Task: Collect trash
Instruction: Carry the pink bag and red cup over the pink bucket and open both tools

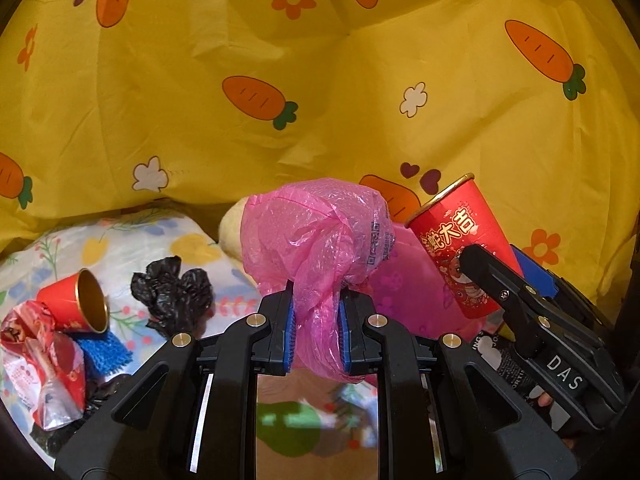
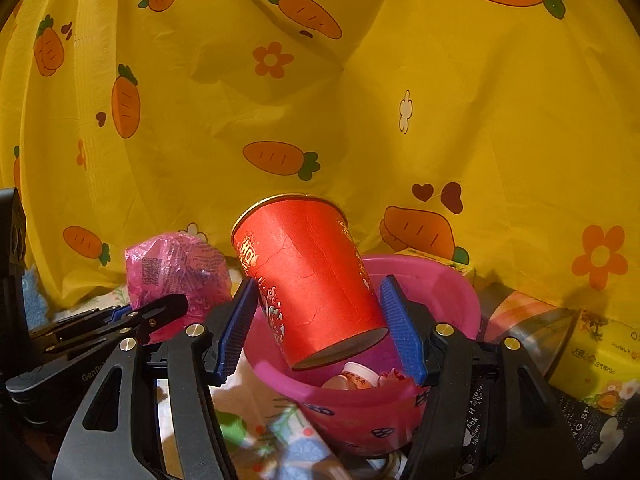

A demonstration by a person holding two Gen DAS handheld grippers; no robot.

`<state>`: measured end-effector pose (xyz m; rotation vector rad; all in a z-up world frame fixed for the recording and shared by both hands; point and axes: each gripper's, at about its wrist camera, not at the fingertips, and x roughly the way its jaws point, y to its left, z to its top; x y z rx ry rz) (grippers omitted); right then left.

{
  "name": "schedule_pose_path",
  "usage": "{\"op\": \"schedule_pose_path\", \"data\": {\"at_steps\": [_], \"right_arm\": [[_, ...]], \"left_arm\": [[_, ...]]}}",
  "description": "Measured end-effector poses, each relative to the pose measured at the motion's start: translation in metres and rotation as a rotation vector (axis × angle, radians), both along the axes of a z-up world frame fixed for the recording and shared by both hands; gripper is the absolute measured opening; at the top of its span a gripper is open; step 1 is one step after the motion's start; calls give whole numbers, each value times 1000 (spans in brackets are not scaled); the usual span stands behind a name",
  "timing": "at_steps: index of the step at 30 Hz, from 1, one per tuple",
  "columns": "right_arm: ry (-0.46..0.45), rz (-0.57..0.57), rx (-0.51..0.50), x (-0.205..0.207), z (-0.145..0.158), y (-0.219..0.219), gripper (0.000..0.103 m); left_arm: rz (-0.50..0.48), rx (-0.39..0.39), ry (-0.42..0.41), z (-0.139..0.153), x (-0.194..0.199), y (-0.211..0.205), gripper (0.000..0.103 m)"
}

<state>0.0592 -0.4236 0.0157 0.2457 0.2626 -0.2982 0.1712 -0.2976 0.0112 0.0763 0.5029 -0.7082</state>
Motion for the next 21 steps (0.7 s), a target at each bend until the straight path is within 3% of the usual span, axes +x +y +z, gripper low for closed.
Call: {"op": "schedule_pose_path", "data": {"at_steps": [21], "right_arm": [[18, -52, 34, 15, -9, -24, 62]], "left_arm": [[-116, 21, 84, -32, 27, -48, 16]]}}
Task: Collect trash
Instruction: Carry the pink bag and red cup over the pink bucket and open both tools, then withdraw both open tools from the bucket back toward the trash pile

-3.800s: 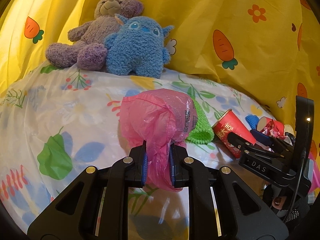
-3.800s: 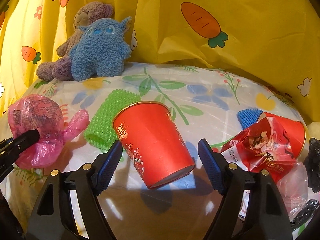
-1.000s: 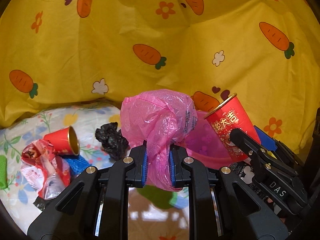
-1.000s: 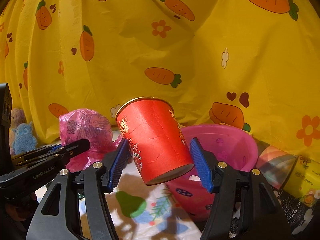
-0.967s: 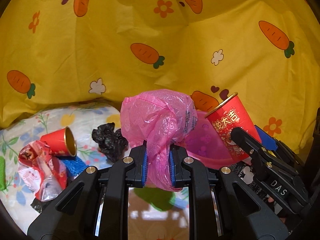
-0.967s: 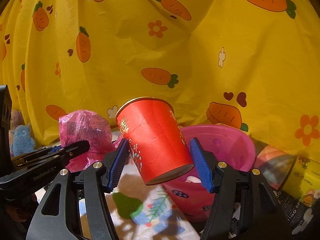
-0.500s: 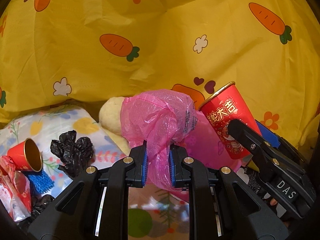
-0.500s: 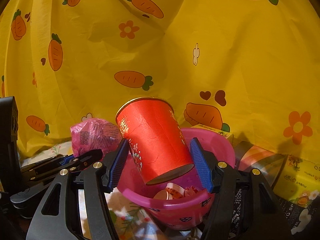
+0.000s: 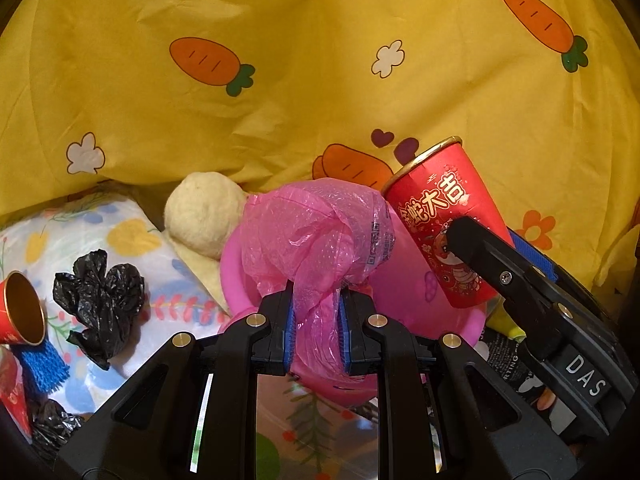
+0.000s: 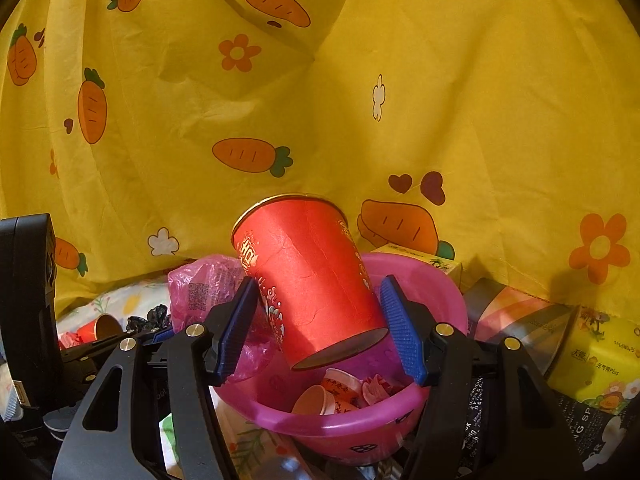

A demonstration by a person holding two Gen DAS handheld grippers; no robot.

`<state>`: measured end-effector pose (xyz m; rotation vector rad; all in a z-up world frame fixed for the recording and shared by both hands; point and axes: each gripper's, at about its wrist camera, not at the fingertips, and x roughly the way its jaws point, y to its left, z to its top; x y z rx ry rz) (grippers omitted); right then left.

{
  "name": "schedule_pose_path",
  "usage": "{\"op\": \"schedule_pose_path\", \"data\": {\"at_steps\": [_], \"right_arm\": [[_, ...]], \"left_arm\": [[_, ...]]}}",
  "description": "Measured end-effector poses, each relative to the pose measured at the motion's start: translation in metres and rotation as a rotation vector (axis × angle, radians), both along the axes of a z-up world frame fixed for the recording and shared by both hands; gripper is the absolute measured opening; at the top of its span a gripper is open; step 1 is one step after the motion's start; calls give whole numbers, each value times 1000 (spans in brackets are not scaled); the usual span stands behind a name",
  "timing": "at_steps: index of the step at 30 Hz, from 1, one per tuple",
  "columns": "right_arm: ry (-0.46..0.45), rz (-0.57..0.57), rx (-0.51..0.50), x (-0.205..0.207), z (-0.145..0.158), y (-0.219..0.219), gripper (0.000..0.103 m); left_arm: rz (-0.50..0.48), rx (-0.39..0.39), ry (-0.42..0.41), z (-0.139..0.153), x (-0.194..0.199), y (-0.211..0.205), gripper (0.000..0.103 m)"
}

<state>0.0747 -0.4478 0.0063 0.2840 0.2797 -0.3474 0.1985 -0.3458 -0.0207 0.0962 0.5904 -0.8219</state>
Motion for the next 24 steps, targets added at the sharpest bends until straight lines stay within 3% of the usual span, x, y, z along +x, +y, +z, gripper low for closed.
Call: {"op": "schedule_pose_path", "data": {"at_steps": [6, 8, 11, 13, 18, 24], "right_arm": [[8, -10, 19, 4, -4, -7, 63], [10, -13, 26, 5, -5, -9, 63], [13, -18, 35, 6, -7, -12, 63], [14, -21, 44, 7, -8, -15, 63], [18, -28, 62, 10, -13, -20, 63], [26, -19, 67, 14, -15, -18, 63]], "left_arm": [[-20, 7, 14, -7, 3, -9, 17], [-27, 14, 26, -10, 5, -12, 22], [-24, 14, 28, -15, 6, -11, 51], [14, 12, 5, -15, 5, -6, 75], [92, -11, 32, -16, 14, 15, 88], [150, -59, 56, -13, 15, 41, 91]]}}
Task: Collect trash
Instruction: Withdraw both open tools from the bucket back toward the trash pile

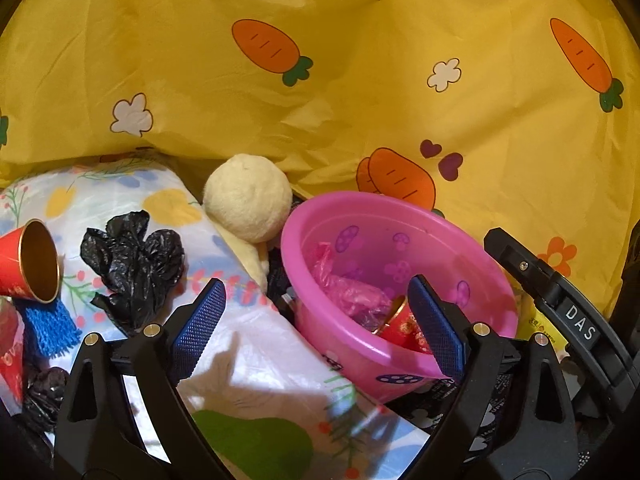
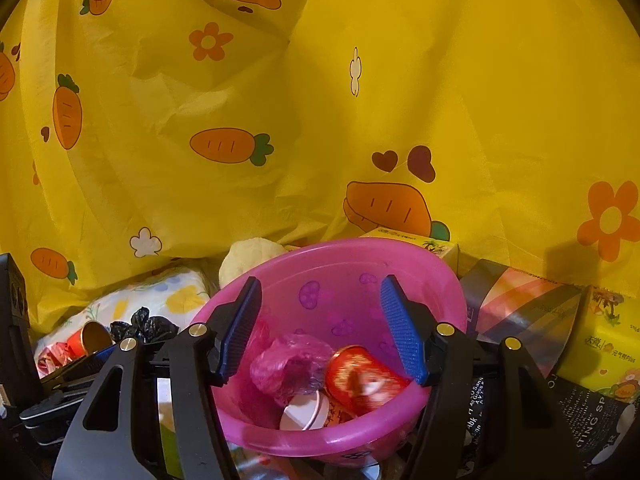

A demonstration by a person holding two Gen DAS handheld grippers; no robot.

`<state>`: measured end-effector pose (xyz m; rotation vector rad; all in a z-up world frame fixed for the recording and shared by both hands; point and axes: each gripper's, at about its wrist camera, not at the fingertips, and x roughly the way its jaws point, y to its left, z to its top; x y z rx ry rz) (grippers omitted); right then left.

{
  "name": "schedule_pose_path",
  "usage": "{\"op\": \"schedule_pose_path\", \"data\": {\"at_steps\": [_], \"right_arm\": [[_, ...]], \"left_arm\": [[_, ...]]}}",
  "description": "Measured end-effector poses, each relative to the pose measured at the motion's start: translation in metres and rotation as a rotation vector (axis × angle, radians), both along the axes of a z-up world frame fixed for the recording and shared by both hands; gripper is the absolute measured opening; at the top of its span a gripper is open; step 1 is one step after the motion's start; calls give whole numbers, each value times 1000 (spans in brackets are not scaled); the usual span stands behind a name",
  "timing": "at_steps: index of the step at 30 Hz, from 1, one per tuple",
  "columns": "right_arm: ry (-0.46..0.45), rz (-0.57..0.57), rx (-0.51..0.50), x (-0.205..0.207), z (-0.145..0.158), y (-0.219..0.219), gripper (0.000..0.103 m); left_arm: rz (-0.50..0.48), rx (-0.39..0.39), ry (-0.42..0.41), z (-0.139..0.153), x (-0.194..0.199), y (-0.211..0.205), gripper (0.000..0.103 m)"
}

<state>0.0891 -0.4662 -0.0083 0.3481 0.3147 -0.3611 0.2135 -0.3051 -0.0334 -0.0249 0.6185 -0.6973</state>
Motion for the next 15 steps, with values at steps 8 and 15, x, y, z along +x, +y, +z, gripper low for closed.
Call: {"op": "schedule_pose_path", "data": {"at_steps": [8, 15], "right_arm": [[-19, 11, -28, -10, 4, 18, 74], [-20, 39, -58, -21, 6, 46, 85]], "left_arm": [[140, 30, -77, 9, -20, 43, 92], [267, 59, -111, 17, -37, 93, 92]]}}
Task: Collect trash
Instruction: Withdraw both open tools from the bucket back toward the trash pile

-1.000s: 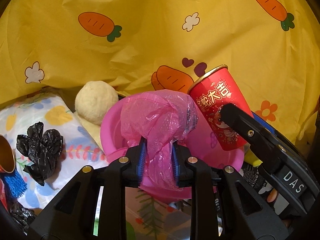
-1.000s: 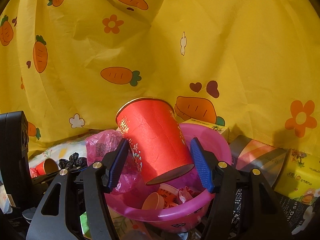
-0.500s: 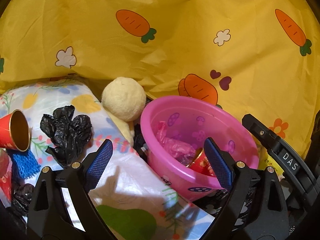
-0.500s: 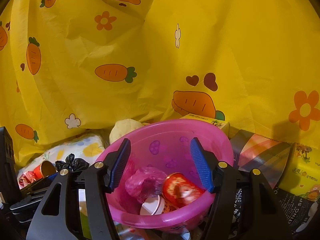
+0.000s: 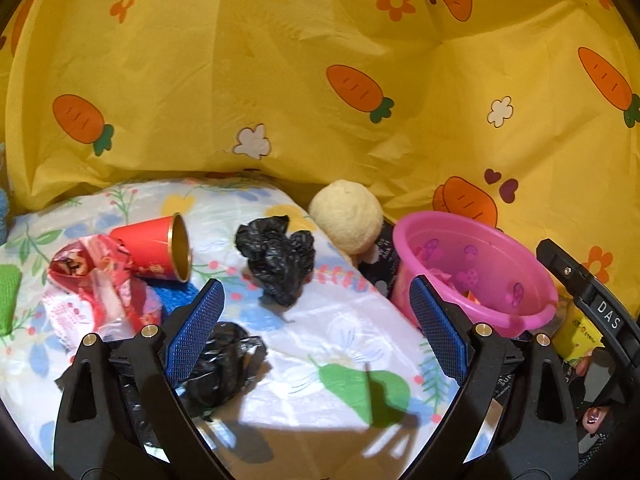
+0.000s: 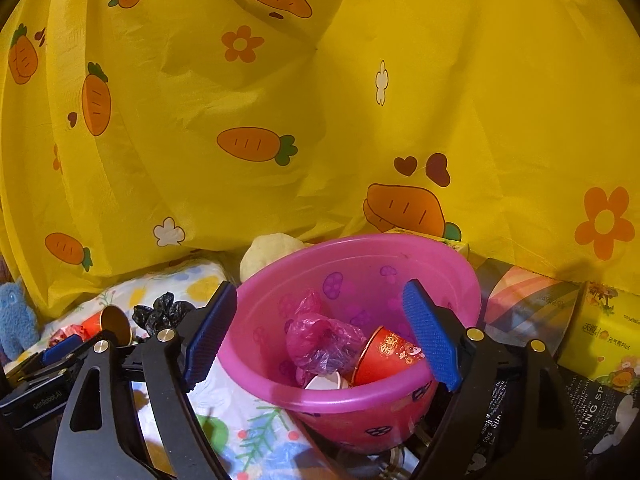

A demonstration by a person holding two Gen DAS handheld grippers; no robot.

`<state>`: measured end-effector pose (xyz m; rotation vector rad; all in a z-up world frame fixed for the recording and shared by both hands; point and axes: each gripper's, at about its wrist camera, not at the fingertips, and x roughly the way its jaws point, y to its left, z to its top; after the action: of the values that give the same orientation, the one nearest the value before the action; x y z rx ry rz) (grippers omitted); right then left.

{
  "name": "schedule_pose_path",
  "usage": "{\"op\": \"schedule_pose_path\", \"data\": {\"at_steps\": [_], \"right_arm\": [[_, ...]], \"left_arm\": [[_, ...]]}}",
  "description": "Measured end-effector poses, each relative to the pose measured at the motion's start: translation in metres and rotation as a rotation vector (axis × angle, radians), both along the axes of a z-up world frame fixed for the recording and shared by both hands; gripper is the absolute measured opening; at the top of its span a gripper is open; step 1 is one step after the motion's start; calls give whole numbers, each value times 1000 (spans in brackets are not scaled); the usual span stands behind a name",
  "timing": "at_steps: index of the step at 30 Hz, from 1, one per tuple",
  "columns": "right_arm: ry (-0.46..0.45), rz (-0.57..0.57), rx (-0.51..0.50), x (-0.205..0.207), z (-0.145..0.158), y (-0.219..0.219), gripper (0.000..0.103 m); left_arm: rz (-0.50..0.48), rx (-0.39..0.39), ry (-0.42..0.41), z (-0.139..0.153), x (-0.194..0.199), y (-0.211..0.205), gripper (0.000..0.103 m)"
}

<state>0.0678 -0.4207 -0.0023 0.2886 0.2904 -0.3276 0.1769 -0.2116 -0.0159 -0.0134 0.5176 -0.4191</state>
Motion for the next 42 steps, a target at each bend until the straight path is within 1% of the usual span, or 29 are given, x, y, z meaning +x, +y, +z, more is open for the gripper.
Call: {"op": "schedule_pose_path", "data": {"at_steps": [3, 9, 22, 33, 40, 42], "right_arm": [[3, 22, -29, -5, 2, 18, 86], [-5, 75, -88, -15, 3, 57, 87], [13, 224, -115, -15, 0, 135, 87], [63, 403, -141, 12, -8, 210, 87], [104, 497, -158, 43, -16, 250, 86], [120, 513, -161, 53, -19, 258, 85]], "left_arm": [[58, 6, 2, 2, -6, 23, 92], [157, 49, -20, 5, -23, 63, 92], [263, 33, -17, 7, -48, 136, 92], [434, 31, -15, 6, -54, 212, 92], [541, 45, -8, 2, -54, 257, 92], [565, 42, -1, 1, -53, 270, 92]]}}
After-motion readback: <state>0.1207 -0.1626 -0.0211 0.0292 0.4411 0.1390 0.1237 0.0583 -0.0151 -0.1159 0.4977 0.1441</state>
